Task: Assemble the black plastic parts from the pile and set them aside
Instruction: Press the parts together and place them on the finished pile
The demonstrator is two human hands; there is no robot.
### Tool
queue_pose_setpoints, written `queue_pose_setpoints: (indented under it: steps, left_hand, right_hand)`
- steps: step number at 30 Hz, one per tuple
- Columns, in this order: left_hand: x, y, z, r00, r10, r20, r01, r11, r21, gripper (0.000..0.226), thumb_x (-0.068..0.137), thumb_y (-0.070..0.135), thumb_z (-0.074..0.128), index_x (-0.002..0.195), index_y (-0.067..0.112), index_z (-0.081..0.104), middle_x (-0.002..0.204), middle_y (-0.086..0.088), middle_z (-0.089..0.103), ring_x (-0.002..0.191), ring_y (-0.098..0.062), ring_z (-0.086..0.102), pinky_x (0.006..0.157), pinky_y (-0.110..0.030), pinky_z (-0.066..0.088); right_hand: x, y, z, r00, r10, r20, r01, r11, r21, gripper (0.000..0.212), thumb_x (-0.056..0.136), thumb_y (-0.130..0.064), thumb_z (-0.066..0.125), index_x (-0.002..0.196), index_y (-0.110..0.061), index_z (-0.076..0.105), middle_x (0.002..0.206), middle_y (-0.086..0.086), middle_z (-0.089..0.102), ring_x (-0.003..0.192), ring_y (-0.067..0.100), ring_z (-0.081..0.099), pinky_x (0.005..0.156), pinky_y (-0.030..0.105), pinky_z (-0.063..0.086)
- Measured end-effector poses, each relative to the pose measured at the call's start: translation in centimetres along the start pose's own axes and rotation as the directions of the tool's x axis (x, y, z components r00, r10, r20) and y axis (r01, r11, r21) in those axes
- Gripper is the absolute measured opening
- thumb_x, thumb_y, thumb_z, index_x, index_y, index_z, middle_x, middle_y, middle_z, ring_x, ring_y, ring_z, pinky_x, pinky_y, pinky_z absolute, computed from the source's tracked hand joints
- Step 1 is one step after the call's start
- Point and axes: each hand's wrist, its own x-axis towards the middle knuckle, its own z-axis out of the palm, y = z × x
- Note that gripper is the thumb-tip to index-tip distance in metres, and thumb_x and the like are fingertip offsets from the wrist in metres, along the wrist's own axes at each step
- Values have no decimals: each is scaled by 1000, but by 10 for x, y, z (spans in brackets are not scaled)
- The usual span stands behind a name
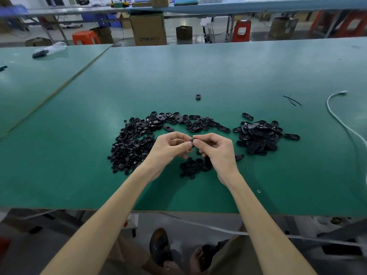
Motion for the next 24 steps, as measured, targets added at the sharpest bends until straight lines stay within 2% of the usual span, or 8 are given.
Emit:
queue_pose_setpoints:
  steps: [3,6,15,19,24]
  left_hand:
    - [-2,1,0,1000,-9,3,9,1000,10,13,92,10,76,104,6,73,86,-10,75,73,-16,64,63,-24,52]
    - [-3,2,0,1000,-24,-1,24,1000,18,13,92,9,76,105,6,73,87,-13,75,78,-22,62,60,-25,48]
    - [-1,10,11,993,-58,-107,68,993,92,11,91,-3,70,102,-4,71,80,-12,74,67,-13,68,66,-21,57]
    - [-1,10,12,987,-76,-142,93,989,114,13,89,-3,71,103,-4,70,79,-12,75,63,-14,68,69,-22,59]
    - [-1,9,10,994,-55,-90,59,997,43,16,89,1,77,105,-3,73,85,-11,78,73,-14,72,72,-24,58]
  right_hand:
    - [0,0,0,1000,-1,11,1,1000,-4,10,88,-13,84,93,-21,83,78,2,77,66,8,62,61,20,52]
    - [0,1,0,1000,-1,14,1,1000,-13,10,86,-13,85,91,-22,84,80,5,77,66,9,61,61,20,51]
    - [0,1,1,1000,-4,-2,4,1000,-14,11,86,-11,85,91,-20,83,86,2,80,73,9,68,68,22,56]
    - [0,0,3,1000,-1,7,1,1000,-27,12,85,-8,85,89,-19,83,84,1,79,70,6,66,65,18,52]
    - [0,0,0,999,18,-32,-16,999,40,10,87,-9,84,93,-17,83,76,-1,77,64,6,62,61,18,51]
